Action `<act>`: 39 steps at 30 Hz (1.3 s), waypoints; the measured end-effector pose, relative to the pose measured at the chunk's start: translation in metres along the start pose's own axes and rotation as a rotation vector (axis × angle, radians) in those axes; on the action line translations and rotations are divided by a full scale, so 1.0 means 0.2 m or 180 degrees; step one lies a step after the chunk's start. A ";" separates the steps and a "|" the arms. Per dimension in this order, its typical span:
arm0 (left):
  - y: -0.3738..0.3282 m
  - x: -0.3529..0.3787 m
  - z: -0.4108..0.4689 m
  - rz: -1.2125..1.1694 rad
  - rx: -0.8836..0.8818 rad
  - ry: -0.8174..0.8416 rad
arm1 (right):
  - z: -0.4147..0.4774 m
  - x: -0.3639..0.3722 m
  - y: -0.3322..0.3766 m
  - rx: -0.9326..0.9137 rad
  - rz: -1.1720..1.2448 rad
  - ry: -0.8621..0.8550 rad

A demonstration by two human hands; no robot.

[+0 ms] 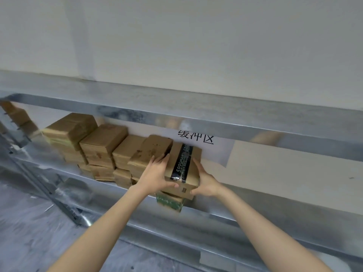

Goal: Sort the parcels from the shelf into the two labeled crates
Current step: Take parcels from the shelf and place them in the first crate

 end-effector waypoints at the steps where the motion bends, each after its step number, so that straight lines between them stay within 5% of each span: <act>1: 0.00 -0.02 -0.01 -0.0048 0.0023 0.0007 | -0.02 0.00 0.01 0.0024 0.0064 -0.0033; 11: -0.25 -0.23 -0.12 -0.0969 0.0781 0.0125 | -0.44 -0.05 0.16 0.0026 0.0910 -0.0755; 18: -0.69 -0.37 -0.18 -0.2411 0.1132 0.0952 | -0.91 -0.19 0.17 0.0304 0.1665 -0.1695; 23: -1.10 -0.35 -0.21 -0.2745 0.1020 0.1356 | -1.29 -0.31 0.07 0.0534 0.2124 -0.2597; 39: -2.77 -0.29 -0.80 -0.3037 0.2397 0.2455 | -2.97 -0.57 -0.38 0.0841 0.2073 -0.4577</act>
Point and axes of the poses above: each hand's wrist, its own z-axis towards the middle knuckle, its own x-axis out of the palm, y = z × x, the point moved 1 cm from there along z, towards the middle knuckle, and after that the axes turned 11 degrees about z, right-handed, at the moved point
